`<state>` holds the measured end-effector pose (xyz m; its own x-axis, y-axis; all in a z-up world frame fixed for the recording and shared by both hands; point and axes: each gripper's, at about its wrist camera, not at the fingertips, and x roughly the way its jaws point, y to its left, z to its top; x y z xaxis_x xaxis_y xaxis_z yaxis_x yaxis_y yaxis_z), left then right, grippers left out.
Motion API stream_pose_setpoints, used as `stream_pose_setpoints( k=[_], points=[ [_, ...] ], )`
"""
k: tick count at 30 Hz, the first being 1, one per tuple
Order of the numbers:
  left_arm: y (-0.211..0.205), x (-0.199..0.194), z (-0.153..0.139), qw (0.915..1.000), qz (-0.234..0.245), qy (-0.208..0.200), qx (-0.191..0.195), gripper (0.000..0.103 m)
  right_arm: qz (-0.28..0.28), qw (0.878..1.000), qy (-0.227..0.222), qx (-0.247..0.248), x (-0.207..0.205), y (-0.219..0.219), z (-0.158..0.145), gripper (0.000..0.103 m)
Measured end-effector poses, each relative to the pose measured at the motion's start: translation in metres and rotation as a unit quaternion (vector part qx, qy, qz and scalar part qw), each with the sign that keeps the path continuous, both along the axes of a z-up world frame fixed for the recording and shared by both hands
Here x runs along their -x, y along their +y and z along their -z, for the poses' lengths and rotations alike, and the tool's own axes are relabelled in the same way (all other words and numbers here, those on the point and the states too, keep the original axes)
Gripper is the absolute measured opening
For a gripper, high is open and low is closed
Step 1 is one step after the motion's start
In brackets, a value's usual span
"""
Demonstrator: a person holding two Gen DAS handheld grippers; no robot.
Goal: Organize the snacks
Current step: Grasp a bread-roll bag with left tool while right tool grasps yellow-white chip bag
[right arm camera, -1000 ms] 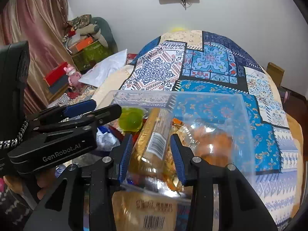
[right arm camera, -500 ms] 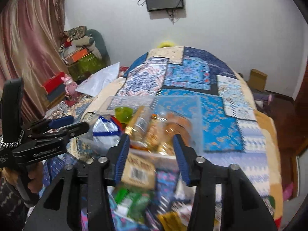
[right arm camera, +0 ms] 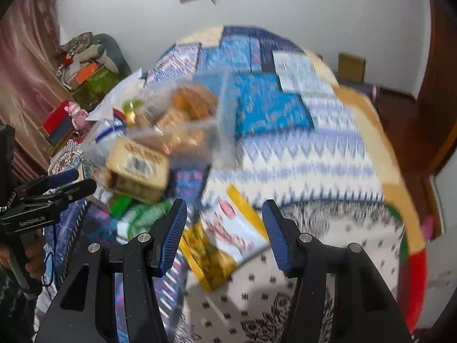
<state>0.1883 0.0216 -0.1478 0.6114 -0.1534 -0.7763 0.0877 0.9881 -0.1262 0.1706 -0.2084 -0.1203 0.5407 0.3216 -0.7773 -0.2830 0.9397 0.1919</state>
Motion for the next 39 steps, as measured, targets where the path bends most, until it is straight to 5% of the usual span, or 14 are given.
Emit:
stream_pose_setpoints(
  k=[4, 8, 12, 21, 23, 27, 39],
  points=[
    [-0.006, -0.010, 0.014, 0.9998, 0.000, 0.020, 0.001, 0.087, 0.008, 1.000, 0.024, -0.004, 0.002, -0.007, 0.017, 0.064],
    [-0.008, -0.020, 0.028, 0.9992, -0.001, 0.037, 0.013, 0.088, 0.008, 1.000, 0.026, -0.002, 0.004, -0.007, 0.025, 0.064],
    [-0.014, -0.026, 0.033, 0.9995, 0.000, 0.030, 0.004, 0.094, 0.003, 1.000, 0.028, 0.002, 0.001, 0.000, 0.030, 0.077],
    [-0.008, -0.022, 0.044, 0.9997, -0.002, 0.023, 0.011, 0.097, -0.001, 0.999, 0.014, 0.032, 0.006, 0.018, 0.041, 0.086],
    [-0.002, -0.020, 0.047, 0.9993, -0.005, 0.028, 0.022, 0.096, -0.003, 1.000, 0.012, 0.029, 0.007, 0.016, 0.041, 0.079],
    [0.004, -0.013, 0.047, 0.9993, -0.014, 0.029, 0.021, 0.082, -0.011, 1.000, 0.017, 0.012, 0.010, 0.015, 0.040, 0.037],
    [0.017, 0.017, 0.020, 0.9991, -0.032, 0.004, 0.026, 0.068, -0.006, 1.000, 0.008, -0.025, 0.019, 0.009, 0.022, 0.034]
  ],
)
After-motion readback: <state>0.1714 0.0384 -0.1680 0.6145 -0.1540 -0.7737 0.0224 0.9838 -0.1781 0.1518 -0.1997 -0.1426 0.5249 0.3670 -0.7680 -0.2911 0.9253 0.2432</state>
